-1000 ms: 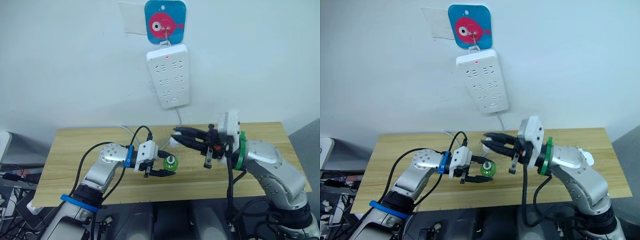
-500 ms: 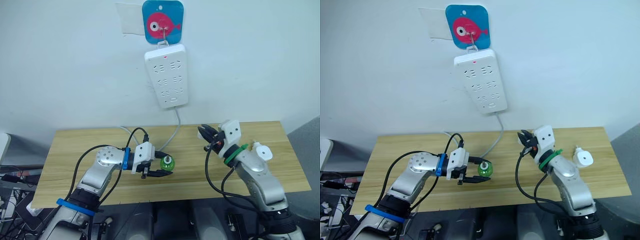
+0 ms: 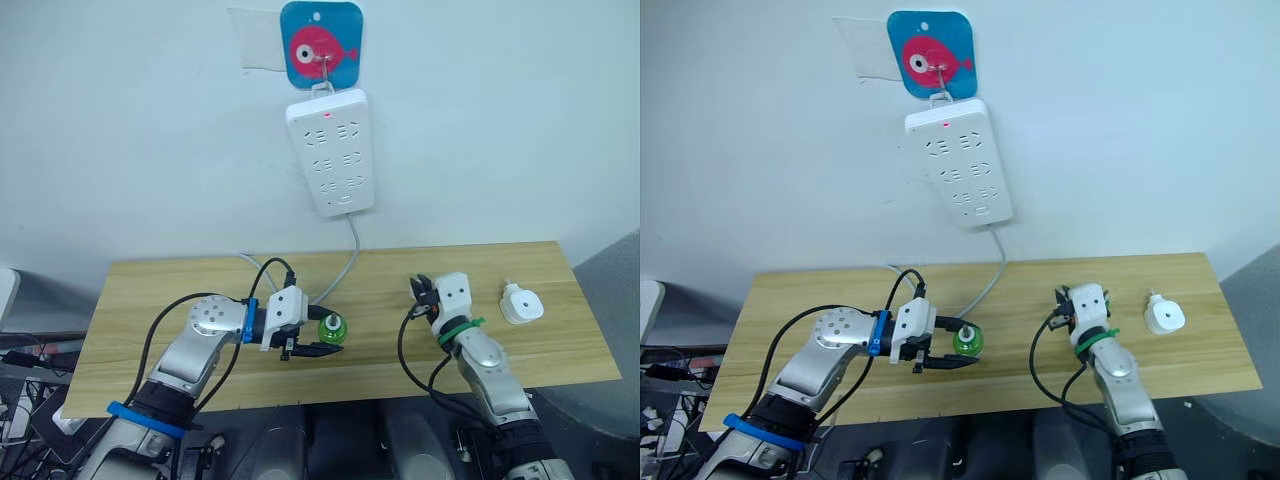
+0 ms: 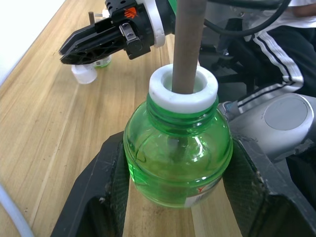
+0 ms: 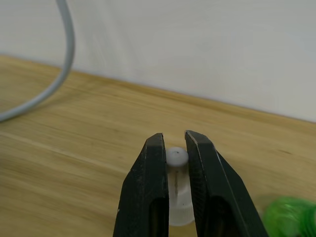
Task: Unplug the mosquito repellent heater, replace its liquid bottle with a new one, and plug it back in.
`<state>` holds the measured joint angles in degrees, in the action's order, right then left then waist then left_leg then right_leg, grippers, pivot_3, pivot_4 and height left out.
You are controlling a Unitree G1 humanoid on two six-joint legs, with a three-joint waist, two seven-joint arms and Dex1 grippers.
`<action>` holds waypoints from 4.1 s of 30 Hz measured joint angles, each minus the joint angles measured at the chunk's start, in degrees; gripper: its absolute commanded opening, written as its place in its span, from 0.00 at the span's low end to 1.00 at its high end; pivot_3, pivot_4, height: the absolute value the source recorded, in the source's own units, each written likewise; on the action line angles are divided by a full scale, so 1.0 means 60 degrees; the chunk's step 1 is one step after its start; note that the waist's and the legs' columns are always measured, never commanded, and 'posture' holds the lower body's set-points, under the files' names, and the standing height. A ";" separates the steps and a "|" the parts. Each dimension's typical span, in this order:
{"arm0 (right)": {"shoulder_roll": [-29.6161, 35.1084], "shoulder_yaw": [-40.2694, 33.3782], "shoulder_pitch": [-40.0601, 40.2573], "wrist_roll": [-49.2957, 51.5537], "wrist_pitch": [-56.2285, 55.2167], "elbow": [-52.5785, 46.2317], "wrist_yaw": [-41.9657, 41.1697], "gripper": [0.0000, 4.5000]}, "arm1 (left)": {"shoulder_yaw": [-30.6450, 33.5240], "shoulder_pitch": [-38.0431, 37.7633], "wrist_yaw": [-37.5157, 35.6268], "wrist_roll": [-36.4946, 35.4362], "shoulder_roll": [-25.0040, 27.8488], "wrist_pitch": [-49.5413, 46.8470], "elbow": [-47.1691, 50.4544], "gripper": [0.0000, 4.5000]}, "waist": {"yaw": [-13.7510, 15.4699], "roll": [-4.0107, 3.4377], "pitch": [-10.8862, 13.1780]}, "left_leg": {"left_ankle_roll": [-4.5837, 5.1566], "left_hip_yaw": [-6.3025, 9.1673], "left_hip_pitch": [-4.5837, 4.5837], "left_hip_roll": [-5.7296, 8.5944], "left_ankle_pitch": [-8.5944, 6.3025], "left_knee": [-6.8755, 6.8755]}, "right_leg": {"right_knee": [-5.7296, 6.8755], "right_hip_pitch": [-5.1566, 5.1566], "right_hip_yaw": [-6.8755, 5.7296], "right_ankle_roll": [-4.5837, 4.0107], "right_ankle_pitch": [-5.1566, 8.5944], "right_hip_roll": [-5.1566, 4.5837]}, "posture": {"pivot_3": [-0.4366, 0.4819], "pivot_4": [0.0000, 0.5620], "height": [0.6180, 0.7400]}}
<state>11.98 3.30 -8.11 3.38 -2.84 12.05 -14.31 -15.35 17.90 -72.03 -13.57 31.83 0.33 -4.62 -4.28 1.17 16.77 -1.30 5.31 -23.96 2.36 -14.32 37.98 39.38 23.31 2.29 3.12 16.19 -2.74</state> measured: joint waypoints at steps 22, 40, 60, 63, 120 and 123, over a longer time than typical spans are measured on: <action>-0.0108 -0.0274 -0.0229 0.0046 -0.0420 0.0946 -0.0339 0.99 | -0.0001 -0.0200 -0.0013 -0.0035 0.0085 -0.0038 0.0320 0.50 | 0.0007 -0.0003 -0.0009 | -0.0001 -0.0010 0.0006 -0.0002 0.0000 0.0001 | 0.0007 0.0000 0.0007 0.0000 0.0000 0.0001 | 0.41 0.45 1.00; 0.3661 0.0076 0.2250 0.3562 0.3581 -0.6454 -0.4966 0.99 | 0.0008 -0.0157 0.0028 -0.0035 0.0002 0.0130 -0.0041 0.50 | 0.0017 0.0004 -0.0016 | 0.0002 0.0003 0.0007 -0.0008 -0.0001 0.0007 | 0.0001 -0.0017 0.0000 0.0001 0.0001 0.0006 | 0.38 0.49 1.00; 0.2158 0.2305 -0.0291 0.3127 0.4263 -0.5517 -0.5313 0.87 | -0.0008 0.0456 0.0014 -0.0014 -0.0381 0.0177 -0.0273 0.50 | 0.0009 0.0006 -0.0015 | 0.0001 0.0013 0.0004 -0.0005 0.0000 0.0012 | -0.0006 -0.0013 -0.0009 0.0001 0.0001 0.0005 | 0.39 0.51 1.00; 0.2028 0.2315 -0.0332 0.2909 0.4091 -0.5267 -0.5304 0.64 | -0.0009 0.0456 0.0005 -0.0014 -0.0381 0.0155 -0.0273 0.50 | 0.0010 0.0006 -0.0015 | 0.0001 0.0012 0.0003 -0.0005 -0.0001 0.0012 | -0.0007 -0.0013 -0.0008 0.0001 0.0001 0.0004 | 0.39 0.51 1.00; -0.1535 -0.2554 0.0375 1.3918 0.8367 -0.6042 0.4894 0.19 | 0.0510 -0.0782 0.5369 0.0993 -0.4043 0.2115 0.0385 1.00 | -0.0113 -0.0001 -0.0159 | 0.0004 -0.0025 -0.0001 -0.0007 0.0001 0.0000 | -0.0001 -0.0005 0.0018 0.0002 0.0001 0.0032 | 0.35 0.38 1.00; -0.1406 -0.2361 0.0462 1.4193 0.8241 -0.6065 0.4924 0.19 | 0.0507 -0.0750 0.5315 0.0937 -0.4067 0.2174 0.0296 1.00 | -0.0113 -0.0001 -0.0228 | 0.0005 -0.0029 -0.0001 -0.0007 0.0000 -0.0001 | -0.0005 -0.0005 0.0022 0.0002 0.0001 0.0032 | 0.34 0.38 1.00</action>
<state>3.54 -10.86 -5.34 88.54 46.61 -24.35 15.23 -12.30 13.40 -40.14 -7.95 7.43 13.38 -2.85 -4.95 1.16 15.41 -1.27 5.14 -23.97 2.32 -14.32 37.97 39.36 23.27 2.42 3.13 16.19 -2.55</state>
